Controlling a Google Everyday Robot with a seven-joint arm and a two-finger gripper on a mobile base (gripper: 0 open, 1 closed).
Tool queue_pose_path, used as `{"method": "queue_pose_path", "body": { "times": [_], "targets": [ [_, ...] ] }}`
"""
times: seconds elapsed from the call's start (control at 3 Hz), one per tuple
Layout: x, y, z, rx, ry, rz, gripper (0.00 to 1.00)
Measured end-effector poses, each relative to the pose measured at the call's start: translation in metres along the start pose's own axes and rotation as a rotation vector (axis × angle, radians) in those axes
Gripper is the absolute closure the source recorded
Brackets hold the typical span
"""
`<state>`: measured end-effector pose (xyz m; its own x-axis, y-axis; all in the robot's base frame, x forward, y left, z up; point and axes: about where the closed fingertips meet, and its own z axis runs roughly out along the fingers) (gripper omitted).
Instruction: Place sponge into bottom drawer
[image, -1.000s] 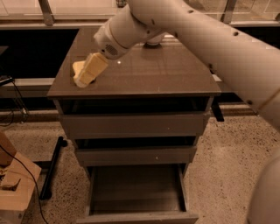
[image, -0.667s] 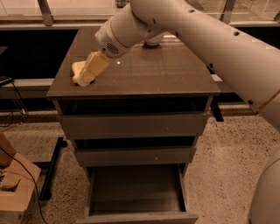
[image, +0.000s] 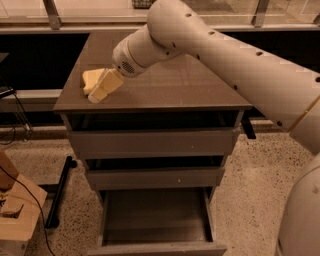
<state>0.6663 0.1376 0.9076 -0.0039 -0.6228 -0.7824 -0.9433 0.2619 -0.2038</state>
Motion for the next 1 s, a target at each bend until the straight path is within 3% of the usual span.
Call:
{"method": "queue_pose_path", "body": {
  "times": [0.67, 1.0],
  "targets": [
    [0.030, -0.040, 0.054, 0.064, -0.107, 0.125, 0.00],
    [0.039, -0.053, 0.074, 0.045, -0.138, 0.152, 0.00]
  ]
}}
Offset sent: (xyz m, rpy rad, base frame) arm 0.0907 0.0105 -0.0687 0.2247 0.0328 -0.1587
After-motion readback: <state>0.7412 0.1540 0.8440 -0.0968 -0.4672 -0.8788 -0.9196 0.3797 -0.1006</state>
